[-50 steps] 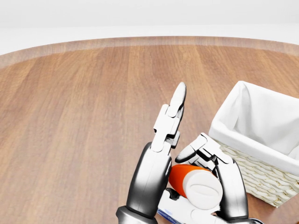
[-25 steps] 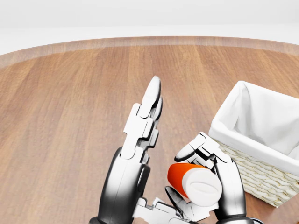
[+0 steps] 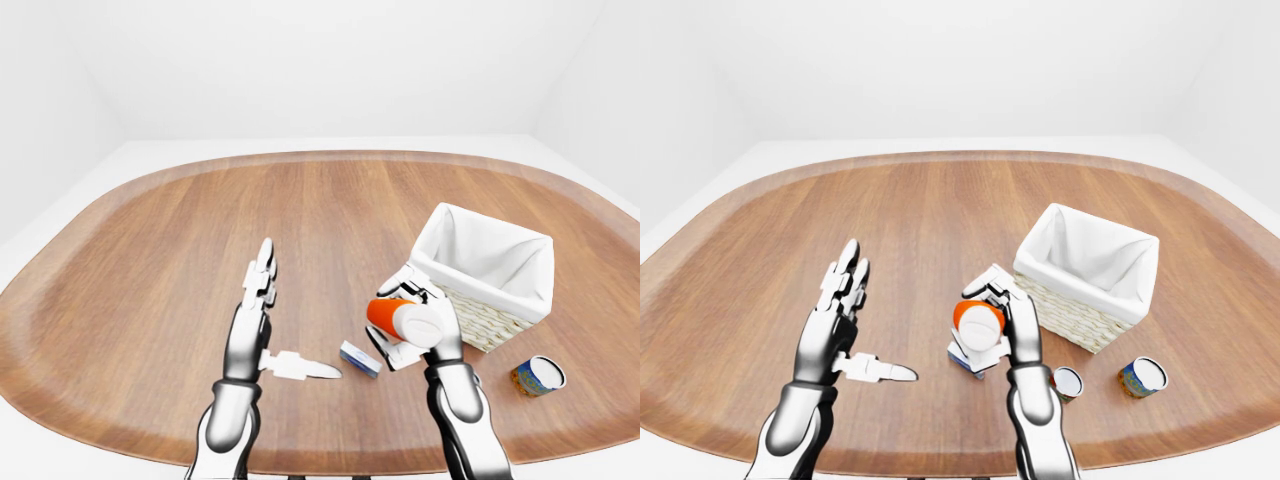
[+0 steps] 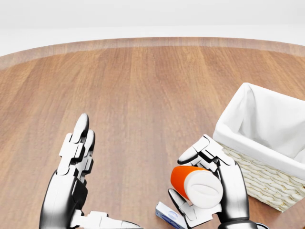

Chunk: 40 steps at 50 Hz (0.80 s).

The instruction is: Pick up the ketchup, and put it in the basket.

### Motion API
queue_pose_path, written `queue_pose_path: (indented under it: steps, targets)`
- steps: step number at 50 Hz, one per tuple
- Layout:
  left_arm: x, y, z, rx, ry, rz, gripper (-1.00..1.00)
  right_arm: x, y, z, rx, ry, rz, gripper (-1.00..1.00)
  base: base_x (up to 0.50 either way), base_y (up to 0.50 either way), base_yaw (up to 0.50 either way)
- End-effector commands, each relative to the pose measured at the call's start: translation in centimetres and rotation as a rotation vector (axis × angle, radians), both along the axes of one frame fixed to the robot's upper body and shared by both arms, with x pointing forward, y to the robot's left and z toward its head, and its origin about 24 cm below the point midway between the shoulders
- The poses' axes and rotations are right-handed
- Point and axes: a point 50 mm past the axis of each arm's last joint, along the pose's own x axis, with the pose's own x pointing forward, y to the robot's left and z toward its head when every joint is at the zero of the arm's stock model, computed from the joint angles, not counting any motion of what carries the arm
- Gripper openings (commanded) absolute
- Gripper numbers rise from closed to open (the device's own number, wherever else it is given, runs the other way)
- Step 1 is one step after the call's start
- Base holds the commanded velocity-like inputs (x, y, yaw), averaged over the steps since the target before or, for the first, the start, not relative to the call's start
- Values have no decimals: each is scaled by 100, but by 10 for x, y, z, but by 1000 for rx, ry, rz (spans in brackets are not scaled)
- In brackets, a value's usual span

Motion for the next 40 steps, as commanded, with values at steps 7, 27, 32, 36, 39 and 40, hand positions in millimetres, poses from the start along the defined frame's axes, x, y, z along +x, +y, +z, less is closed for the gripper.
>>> queue_pose_path:
  steps: [7, 27, 32, 36, 39, 40]
  targets:
    - [22, 56, -45, -44, 168, 151, 100, 5, -2, -1, -26, -16, -40, -100, 0, 0, 0]
    - [26, 56, -48, -44, 191, 175, 100, 4, -5, 1, 3, 0, -46, -100, 0, 0, 0]
    - [26, 55, -50, -38, 194, 170, 100, 4, -5, 2, -3, 2, -54, -100, 0, 0, 0]
    - [26, 56, -49, -39, 197, 169, 100, 4, -8, 3, -9, 2, -67, -100, 0, 0, 0]
    - [26, 55, -49, -37, 196, 169, 100, 4, -10, 3, -13, 2, -78, -100, 0, 0, 0]
    - [26, 55, -50, -37, 197, 168, 100, 5, -12, 2, -30, 9, -93, -100, 0, 0, 0]
